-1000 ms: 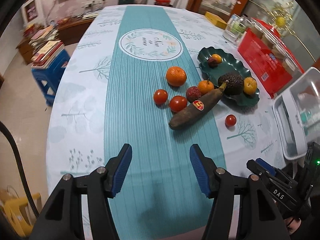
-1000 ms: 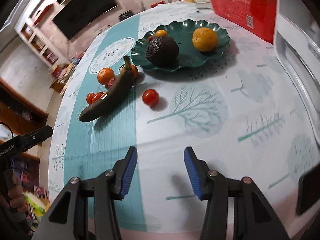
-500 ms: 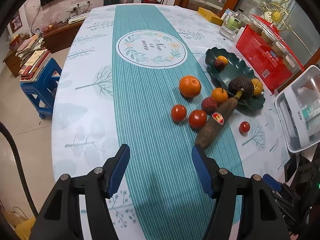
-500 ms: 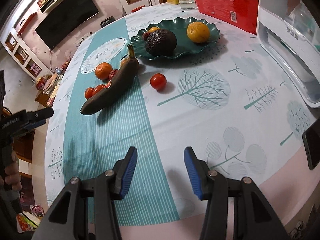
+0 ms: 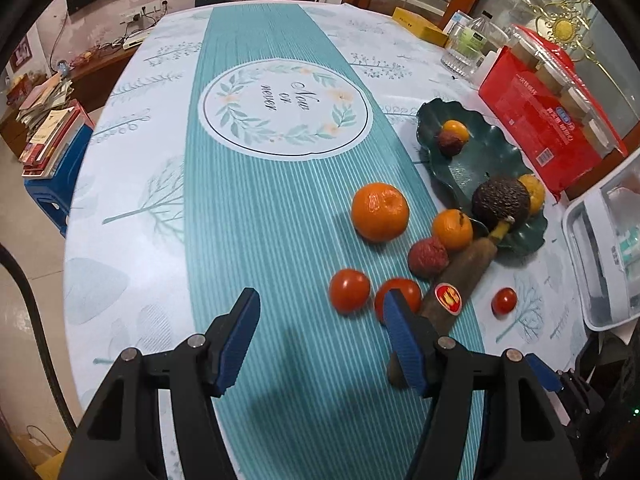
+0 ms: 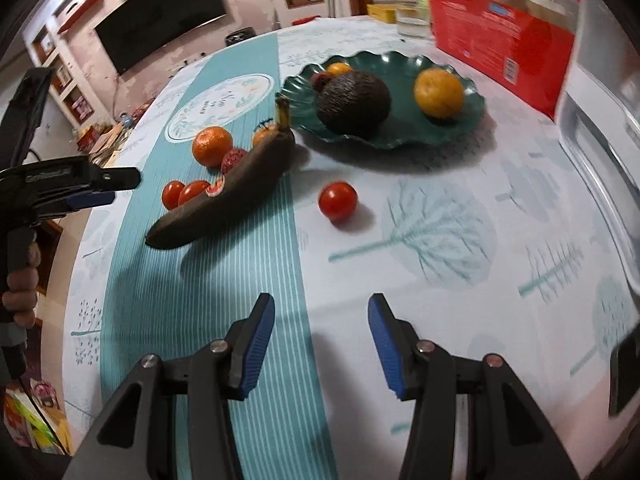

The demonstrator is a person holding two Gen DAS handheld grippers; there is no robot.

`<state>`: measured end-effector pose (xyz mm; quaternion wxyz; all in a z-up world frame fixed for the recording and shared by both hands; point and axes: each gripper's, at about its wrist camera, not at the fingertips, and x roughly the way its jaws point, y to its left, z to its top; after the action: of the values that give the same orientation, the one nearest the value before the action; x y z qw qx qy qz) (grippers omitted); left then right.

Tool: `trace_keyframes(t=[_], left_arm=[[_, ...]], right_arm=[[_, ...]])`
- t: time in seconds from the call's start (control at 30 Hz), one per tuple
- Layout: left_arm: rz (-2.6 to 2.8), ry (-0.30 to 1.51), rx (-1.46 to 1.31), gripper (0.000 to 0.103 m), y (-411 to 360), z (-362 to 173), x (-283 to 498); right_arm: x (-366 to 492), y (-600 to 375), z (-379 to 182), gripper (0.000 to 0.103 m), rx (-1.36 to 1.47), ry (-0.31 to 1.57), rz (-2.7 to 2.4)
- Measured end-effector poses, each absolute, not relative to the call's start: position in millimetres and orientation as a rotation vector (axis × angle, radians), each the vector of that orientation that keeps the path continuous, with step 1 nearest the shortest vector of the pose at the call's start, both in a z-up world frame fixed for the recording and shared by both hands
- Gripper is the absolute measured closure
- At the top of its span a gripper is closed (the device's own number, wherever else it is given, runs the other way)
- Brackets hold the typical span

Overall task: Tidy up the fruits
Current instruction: 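Grasp a cherry tomato with the right tool while the left tool grasps another cherry tomato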

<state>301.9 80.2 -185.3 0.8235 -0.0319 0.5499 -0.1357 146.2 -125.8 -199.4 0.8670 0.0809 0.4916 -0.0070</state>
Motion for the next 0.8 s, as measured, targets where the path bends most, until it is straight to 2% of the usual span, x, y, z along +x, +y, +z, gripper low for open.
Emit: trace_keyframes(t=[0.17, 0.57, 0.8], left_arm=[[-0.284, 1.198, -0.067, 0.041, 72, -203, 313], [-0.334, 1.201, -0.139, 0.06, 70, -216, 321], [-0.35, 1.227, -0.161, 0.062, 65, -221, 324]], right_arm=[[169, -128, -206, 0.054, 0.123, 1.007, 0.0], [203, -133, -216, 0.055, 0.083, 0.998, 0.024], [209, -132, -216, 0.072, 0.051, 1.004, 0.015]])
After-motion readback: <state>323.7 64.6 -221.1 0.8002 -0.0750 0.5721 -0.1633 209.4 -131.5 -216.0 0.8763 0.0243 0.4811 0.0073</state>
